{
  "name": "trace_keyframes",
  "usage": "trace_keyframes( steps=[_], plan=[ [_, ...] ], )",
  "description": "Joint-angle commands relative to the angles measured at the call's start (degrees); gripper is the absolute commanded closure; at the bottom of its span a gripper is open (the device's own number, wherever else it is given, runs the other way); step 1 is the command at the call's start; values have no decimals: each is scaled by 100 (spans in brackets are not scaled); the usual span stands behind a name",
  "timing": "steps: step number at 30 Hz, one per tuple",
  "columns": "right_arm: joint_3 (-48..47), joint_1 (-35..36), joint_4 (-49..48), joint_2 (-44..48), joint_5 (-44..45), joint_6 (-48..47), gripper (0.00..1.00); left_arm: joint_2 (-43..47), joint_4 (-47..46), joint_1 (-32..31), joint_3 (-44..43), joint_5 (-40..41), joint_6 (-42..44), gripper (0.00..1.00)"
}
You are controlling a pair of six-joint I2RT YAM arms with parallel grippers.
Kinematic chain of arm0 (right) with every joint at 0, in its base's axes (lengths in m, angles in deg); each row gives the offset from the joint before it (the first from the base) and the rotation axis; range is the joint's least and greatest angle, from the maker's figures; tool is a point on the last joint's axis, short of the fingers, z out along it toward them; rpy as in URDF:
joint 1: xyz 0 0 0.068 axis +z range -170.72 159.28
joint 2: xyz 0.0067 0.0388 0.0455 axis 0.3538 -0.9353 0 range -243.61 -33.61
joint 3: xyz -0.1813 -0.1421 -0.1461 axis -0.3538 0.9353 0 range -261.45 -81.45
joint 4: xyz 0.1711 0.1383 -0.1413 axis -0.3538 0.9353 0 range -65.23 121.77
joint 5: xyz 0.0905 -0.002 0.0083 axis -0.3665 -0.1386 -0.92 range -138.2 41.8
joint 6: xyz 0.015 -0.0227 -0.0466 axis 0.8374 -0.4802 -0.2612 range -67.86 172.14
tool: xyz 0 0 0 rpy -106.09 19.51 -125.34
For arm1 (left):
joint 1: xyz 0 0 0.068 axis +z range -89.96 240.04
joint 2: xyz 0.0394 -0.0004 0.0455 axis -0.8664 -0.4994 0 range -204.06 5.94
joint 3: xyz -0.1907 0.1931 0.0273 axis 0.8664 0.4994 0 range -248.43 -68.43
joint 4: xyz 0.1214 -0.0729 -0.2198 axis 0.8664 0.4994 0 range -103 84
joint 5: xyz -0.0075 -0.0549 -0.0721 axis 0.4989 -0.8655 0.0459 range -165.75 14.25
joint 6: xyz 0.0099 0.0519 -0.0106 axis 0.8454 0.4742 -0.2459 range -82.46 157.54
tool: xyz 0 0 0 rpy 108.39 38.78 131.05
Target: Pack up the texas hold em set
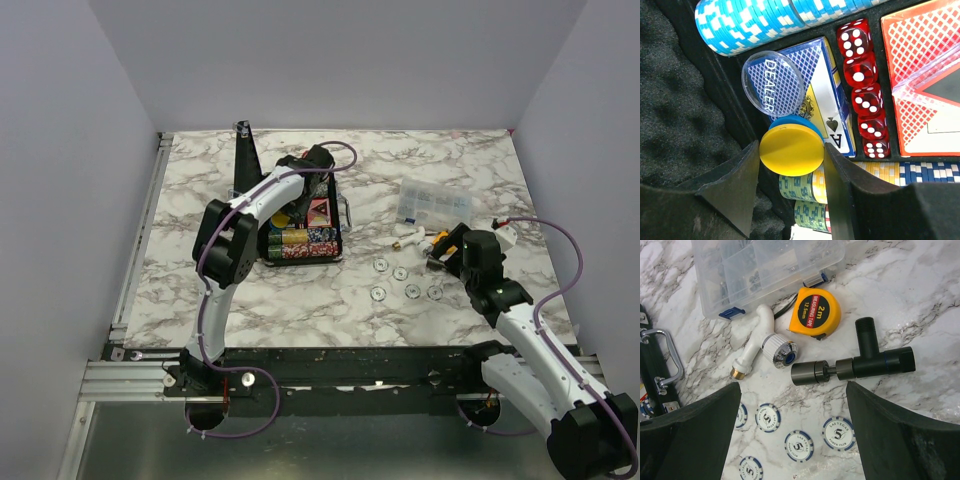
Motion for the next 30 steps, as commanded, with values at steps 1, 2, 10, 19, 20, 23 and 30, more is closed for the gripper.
trace_keyframes(
  steps=[1, 2, 10, 19, 20, 23, 30],
  plan=[
    [62, -31, -114, -25, -56, -77, 12, -100, 51, 27, -27, 153, 0, 59],
    [72, -29, -115, -25, -54, -84, 12, -92, 58, 27, -12, 169, -5, 59],
    [66, -29, -133, -53, -60, -93, 12, -65, 129, 27, 13, 339, -44, 44],
    [40, -24, -140, -148, -92, -99, 12, 171, 254, 21, -10, 290, -96, 34],
    [40, -26, -141, -155, -95, -105, 12, 233, 282, 14, -28, 239, -103, 33],
    [26, -26, -141, -198, -112, -116, 12, 489, 319, -46, -48, 78, -125, 30],
    [-38, -25, -141, -416, -244, -167, 12, 1372, 389, -315, -119, -688, -175, 23]
  ],
)
